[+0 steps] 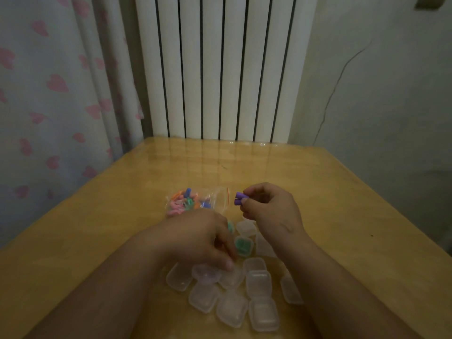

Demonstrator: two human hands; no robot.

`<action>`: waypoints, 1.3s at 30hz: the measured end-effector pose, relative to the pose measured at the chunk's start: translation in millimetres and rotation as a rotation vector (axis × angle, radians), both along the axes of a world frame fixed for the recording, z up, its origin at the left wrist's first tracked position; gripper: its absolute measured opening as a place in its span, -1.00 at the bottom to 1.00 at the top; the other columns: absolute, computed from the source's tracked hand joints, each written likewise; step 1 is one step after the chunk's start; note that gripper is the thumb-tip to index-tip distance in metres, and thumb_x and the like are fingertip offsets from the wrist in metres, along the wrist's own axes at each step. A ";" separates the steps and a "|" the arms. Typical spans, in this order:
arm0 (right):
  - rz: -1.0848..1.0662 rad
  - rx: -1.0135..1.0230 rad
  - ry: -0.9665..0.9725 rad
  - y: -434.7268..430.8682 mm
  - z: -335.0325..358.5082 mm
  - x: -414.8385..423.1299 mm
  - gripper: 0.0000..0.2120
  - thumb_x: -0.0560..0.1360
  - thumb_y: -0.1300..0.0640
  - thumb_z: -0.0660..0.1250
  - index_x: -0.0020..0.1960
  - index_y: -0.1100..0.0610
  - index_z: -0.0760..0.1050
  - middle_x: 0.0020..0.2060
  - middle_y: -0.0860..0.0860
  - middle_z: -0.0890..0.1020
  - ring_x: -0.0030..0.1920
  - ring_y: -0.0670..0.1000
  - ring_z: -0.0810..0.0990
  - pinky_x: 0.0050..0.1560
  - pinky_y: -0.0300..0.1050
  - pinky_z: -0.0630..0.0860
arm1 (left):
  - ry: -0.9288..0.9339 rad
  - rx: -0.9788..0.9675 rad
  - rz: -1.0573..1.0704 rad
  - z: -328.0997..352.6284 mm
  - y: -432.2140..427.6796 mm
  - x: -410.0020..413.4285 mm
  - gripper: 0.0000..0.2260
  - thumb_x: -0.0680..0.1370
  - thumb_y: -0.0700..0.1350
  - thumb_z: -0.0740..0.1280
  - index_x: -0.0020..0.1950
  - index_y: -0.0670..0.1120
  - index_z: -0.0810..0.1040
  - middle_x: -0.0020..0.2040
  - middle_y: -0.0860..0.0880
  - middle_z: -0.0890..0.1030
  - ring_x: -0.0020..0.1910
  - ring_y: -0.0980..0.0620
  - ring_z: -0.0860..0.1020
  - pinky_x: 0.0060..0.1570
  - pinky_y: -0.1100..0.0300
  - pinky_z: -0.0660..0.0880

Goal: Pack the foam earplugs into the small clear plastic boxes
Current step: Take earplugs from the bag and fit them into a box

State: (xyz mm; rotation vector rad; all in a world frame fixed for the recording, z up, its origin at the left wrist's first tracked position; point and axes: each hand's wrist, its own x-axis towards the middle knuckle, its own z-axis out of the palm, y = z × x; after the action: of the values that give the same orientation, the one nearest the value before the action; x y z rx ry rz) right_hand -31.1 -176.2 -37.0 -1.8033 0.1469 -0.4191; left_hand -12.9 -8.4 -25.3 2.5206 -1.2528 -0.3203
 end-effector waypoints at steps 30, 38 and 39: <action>-0.005 0.075 -0.007 -3.3 5.9 -6.6 -0.84 0.47 0.34 0.29 -0.05 0.10 0.52 -0.24 0.05 0.69 -0.28 -0.02 0.65 -0.17 -0.01 0.61 | 0.354 -0.603 0.349 5.2 5.5 -1.0 -0.66 0.59 -0.29 0.30 0.05 0.16 0.68 -0.06 0.08 0.63 -0.11 -0.02 0.68 -0.05 -0.05 0.64; 0.066 0.211 0.049 -4.3 14.9 -9.1 -0.82 0.47 0.41 0.24 -0.10 0.24 0.60 -0.29 0.13 0.65 -0.35 -0.03 0.62 -0.22 -0.09 0.64 | 0.422 -0.937 0.362 8.4 10.6 2.7 -0.73 0.50 -0.43 0.34 -0.07 -0.08 0.67 0.10 0.04 0.67 0.13 0.17 0.62 0.12 0.18 0.55; 0.077 0.223 0.069 -4.5 15.7 -9.5 -0.83 0.47 0.40 0.24 -0.11 0.26 0.60 -0.32 0.11 0.64 -0.35 -0.01 0.61 -0.25 -0.10 0.63 | 0.402 -0.959 0.364 7.9 10.3 3.8 -0.73 0.48 -0.44 0.35 -0.05 -0.08 0.66 0.08 0.02 0.69 0.13 0.14 0.63 0.13 0.16 0.56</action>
State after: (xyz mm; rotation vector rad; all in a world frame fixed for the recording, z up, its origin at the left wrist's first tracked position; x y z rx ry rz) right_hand -40.6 -180.7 -21.2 -1.5986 0.1646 -0.2748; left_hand -9.1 1.9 -17.4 1.6762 -0.5522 -0.0857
